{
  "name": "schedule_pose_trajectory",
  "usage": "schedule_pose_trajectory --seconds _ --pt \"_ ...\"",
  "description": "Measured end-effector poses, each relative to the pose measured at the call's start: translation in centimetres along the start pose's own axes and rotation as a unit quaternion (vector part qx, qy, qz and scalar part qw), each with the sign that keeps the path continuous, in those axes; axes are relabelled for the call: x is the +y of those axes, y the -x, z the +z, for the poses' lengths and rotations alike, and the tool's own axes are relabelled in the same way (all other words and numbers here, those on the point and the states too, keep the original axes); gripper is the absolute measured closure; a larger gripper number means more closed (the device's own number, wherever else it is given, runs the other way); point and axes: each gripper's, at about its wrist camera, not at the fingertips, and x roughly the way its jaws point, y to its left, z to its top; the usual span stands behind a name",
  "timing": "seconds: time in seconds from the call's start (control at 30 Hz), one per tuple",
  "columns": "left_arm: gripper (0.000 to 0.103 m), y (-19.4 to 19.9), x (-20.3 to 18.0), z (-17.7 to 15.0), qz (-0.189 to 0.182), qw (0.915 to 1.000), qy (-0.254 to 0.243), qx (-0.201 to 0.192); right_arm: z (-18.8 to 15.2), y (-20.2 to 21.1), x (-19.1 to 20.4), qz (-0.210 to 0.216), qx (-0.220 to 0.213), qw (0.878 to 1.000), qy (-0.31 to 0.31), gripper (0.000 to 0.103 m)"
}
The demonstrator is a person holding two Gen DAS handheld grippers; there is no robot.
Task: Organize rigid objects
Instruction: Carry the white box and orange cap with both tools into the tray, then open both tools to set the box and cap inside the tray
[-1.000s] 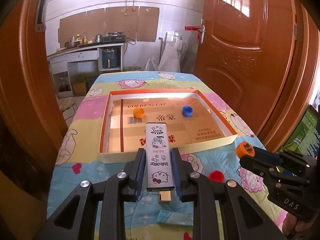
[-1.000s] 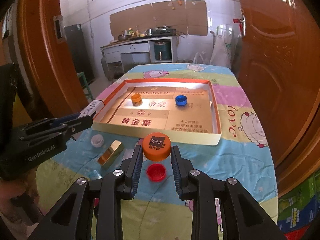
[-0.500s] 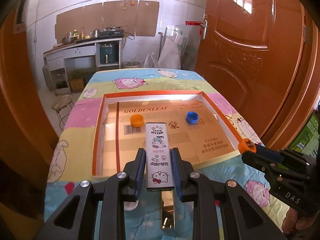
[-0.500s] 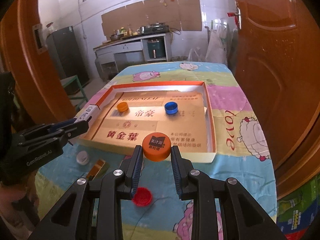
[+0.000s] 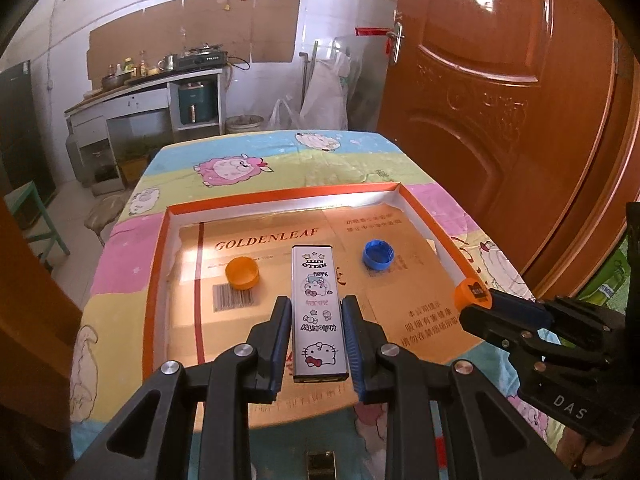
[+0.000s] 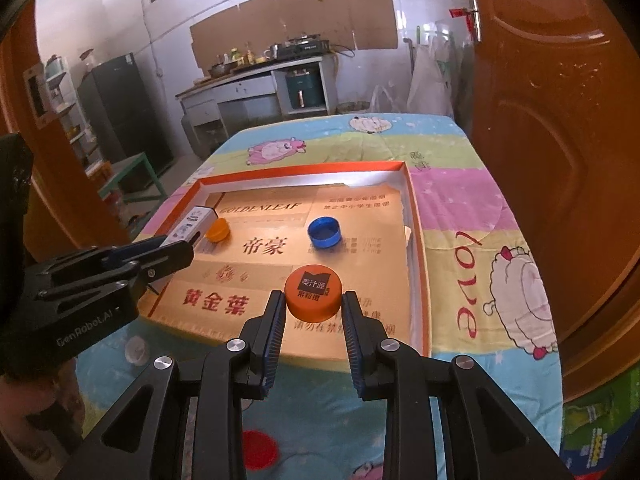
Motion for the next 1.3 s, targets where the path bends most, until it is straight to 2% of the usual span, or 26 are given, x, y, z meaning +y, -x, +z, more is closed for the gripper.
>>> schedule_pose_trajectory --seconds 0.37,0.77,1.3 --pt "0.076 -4.0 0.1 1.8 0.005 0.9989 -0.014 0.044 1.4 -3.1 -1.8 -0.006 0.023 1.000 -0.007 0.074" --pt "0.076 -5.6 0.1 2.9 0.008 0.9984 -0.020 0.052 2.2 -4.9 -2.1 -0.003 0.032 0.999 -0.002 0.074" --pt "0.076 -8.2 0.5 2.9 0.004 0.9974 -0.016 0.070 2.3 -6.7 -1.9 -0.026 0.049 0.998 0.019 0.074"
